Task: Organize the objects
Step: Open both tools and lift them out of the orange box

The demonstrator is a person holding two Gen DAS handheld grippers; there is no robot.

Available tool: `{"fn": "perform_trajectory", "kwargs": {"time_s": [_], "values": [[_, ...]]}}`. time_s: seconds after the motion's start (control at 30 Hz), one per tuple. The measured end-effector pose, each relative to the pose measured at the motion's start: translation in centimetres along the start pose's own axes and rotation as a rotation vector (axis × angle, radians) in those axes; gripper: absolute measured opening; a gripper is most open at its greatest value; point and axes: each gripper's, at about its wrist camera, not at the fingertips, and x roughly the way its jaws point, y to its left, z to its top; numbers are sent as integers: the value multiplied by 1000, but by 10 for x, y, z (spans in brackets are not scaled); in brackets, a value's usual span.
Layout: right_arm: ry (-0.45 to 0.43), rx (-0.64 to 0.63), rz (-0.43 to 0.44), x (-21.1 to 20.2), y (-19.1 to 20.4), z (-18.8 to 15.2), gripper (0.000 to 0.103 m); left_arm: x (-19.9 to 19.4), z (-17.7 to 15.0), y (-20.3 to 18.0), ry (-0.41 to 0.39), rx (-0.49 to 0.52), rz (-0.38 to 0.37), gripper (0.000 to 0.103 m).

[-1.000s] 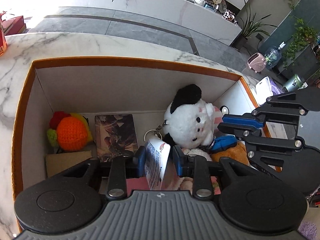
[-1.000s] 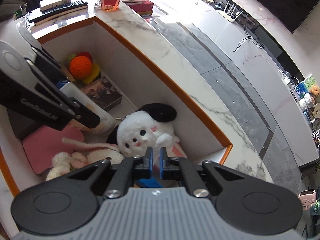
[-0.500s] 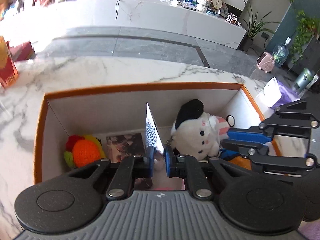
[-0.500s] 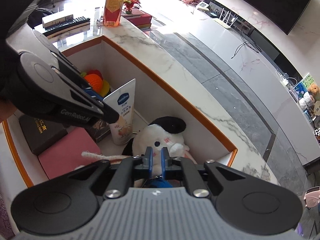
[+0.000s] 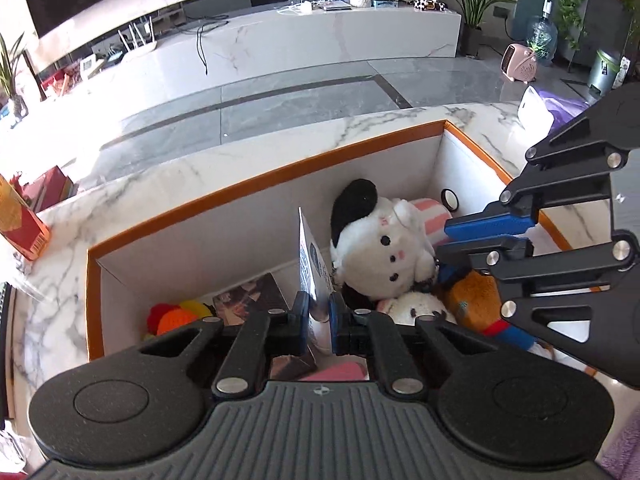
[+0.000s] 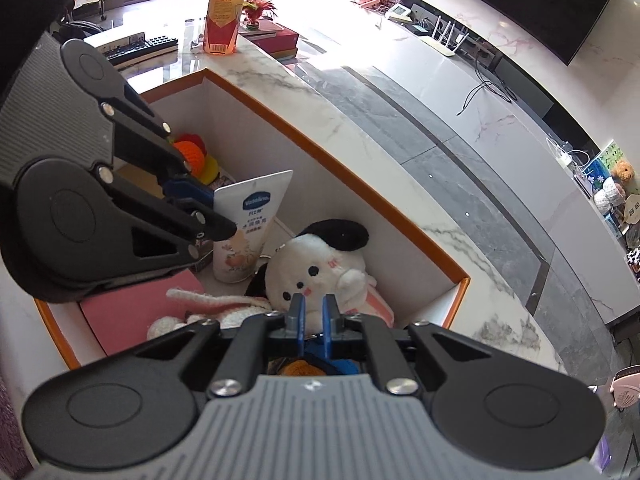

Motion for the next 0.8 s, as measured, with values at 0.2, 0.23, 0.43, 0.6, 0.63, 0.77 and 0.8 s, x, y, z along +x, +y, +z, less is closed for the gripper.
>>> {"fn": "perform_trajectory", "kwargs": {"time_s": [0.2,0.23,0.43,0.6,0.63,0.77,0.8], "values": [[-4,9,8,-1,1,-3,9,-1,-3,-2,31,14,-5,12],[-3,10,10,-2,2,-4,9,-1,-3,-2,32,15,-5,13],[4,19,10,-5,2,-7,18,-7,-3,-3,20,9,-10,20],[1,36,13,-18,2,-7,26,-29,-4,-5,-17,16,10,39],[-3,39,12,-22,3,-6,30,-35,-5,-6,-26,14,10,41],[-25,55,2,-44,6,-5,38,-64,-6,-9,-81,27,17,54],[-35,62,1,-52,8,-4,39,-72,-7,-11,-97,33,22,57]]}}
